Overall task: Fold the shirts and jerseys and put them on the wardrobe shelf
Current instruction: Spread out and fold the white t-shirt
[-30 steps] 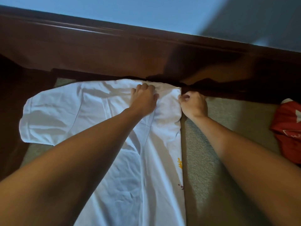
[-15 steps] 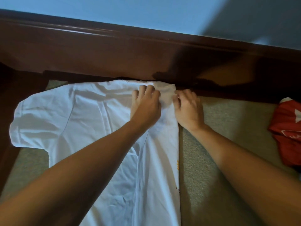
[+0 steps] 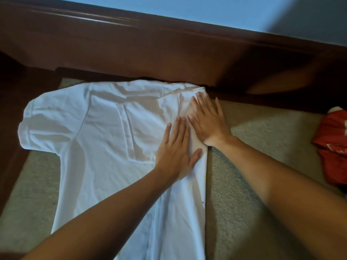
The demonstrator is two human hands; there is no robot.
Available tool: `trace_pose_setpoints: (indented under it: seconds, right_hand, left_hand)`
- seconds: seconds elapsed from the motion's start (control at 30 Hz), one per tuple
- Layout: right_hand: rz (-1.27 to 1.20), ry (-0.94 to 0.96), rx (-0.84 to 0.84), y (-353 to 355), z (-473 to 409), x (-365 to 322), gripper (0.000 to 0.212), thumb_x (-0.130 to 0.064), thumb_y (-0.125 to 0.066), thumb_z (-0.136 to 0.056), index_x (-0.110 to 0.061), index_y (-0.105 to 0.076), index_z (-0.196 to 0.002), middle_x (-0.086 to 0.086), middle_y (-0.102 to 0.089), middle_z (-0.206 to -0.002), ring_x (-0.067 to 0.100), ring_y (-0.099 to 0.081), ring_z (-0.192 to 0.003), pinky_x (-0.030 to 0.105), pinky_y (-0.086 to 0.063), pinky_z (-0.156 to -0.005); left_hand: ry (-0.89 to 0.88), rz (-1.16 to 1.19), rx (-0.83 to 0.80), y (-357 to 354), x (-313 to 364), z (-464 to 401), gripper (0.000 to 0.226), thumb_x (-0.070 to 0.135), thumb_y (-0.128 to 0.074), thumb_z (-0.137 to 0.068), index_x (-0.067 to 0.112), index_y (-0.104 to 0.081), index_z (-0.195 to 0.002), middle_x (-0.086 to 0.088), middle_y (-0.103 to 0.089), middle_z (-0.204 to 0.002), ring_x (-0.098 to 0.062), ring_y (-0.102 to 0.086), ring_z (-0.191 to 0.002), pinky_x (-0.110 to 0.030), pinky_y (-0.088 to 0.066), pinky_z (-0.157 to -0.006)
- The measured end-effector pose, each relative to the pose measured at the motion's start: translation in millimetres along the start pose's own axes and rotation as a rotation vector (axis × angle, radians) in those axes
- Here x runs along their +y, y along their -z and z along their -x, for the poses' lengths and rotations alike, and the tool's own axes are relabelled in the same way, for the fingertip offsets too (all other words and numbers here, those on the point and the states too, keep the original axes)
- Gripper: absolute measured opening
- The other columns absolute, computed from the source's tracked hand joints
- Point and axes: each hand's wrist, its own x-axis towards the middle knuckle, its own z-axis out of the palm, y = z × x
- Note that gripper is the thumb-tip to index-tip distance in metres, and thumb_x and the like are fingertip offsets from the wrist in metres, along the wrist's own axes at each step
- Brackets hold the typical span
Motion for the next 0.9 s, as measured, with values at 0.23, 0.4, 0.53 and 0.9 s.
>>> trace_pose_setpoints:
  seconds: [0.23,0.4,0.53,0.9]
  right_hand:
    - [-0.060,0.064,-0.057,-11,6,-4,0.070,-0.057,-0.013,-0.104,-0.023,0.004,-0.163,-0.003,0.012,-0.170,0.015,0.018,-0.154,0.047,0.013,-0.124]
    - [-0.023,0.096,-0.066,-10,1,5,0.069,-0.059,-0.011,-0.104,-0.027,0.008,-0.162,-0.005,0.015,-0.169,0.016,0.020,-0.154,0.048,0.014,-0.123]
    - [-0.024,0.103,-0.067,-10,2,6,0.068,-0.059,-0.010,-0.104,-0.028,0.008,-0.162,-0.005,0.016,-0.169,0.016,0.020,-0.154,0.050,0.012,-0.124]
    - [-0.210,0.150,0.208,38,-14,-83,0.025,-0.029,-0.049,-0.098,-0.014,-0.069,-0.104,0.007,-0.064,-0.110,0.030,-0.056,-0.106,0.043,-0.047,-0.090]
  left_hand:
    - [0.011,0.036,-0.094,-16,32,38,0.092,0.070,-0.011,-0.099,0.002,0.004,-0.158,-0.019,0.011,-0.166,-0.028,0.018,-0.153,-0.047,-0.001,-0.125]
    - [-0.006,0.051,-0.081,-15,34,37,0.093,0.071,-0.012,-0.098,0.003,0.010,-0.158,-0.018,0.017,-0.165,-0.028,0.022,-0.152,-0.048,-0.001,-0.125]
    - [-0.013,0.091,-0.093,-10,33,38,0.094,0.074,-0.009,-0.096,0.005,0.009,-0.158,-0.017,0.019,-0.165,-0.025,0.025,-0.151,-0.047,0.005,-0.125]
    - [0.496,0.790,0.368,59,-89,39,0.022,0.020,-0.054,-0.096,0.018,-0.070,-0.111,0.002,-0.072,-0.106,-0.014,-0.064,-0.099,-0.036,-0.053,-0.088]
